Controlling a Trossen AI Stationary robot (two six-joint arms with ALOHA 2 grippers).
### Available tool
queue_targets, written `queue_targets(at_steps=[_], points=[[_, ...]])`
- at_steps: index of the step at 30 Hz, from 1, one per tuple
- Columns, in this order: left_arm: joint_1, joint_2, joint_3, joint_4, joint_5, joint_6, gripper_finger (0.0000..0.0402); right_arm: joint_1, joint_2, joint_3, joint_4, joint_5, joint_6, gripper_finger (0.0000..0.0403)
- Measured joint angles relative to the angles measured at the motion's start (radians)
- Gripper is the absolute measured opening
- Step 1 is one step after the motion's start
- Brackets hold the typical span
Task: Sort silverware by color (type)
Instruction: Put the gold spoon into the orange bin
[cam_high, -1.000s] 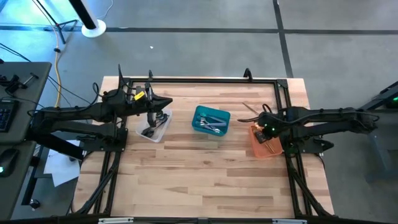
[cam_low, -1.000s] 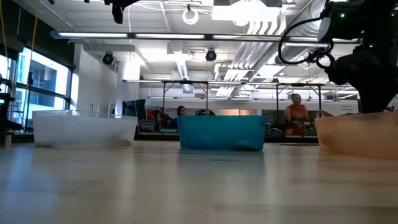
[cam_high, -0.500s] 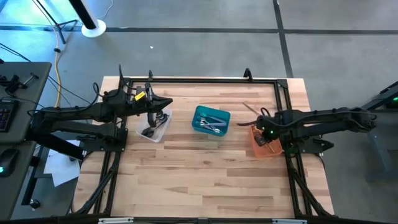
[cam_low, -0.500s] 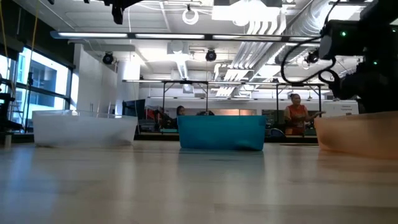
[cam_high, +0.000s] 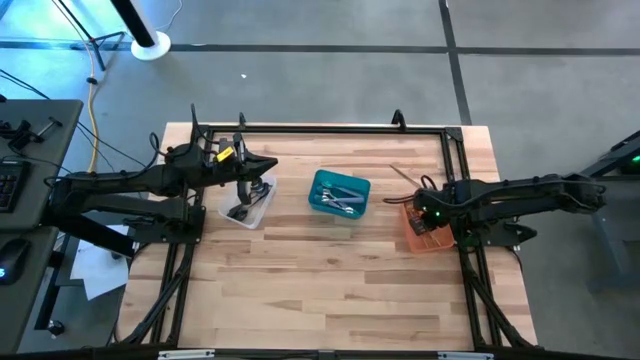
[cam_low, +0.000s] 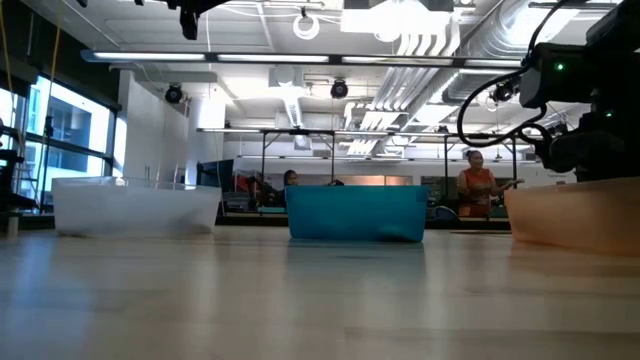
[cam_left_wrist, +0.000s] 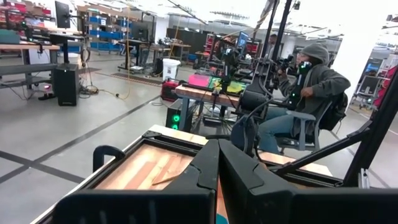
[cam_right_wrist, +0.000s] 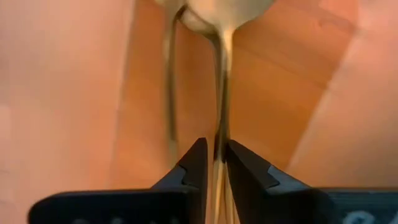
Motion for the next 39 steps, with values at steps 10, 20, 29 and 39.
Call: queue_targets(at_steps=[10,20,29,39], points=[[0.000,0.000,0.000,0.000,0.000,-0.002,0.0000,0.000,-0.002,-0.002,-0.001,-0.006,-0.052,0.0060],[0.000,0.000,0.000,0.000,-0.003,-0.003,0.0000,0.000,0.000,0.044,-0.043,0.011,-0.090,0.0119],[0.000,0.000,0.000,0.000,-0.007,-0.004,0.0000,0.000,0.000,0.065,-0.069,0.011,-0.103,0.0191],[0.000,0.000,0.000,0.000,-0.007,-0.003,0.0000,0.000,-0.001,0.066,-0.065,-0.020,-0.089,0.0195]])
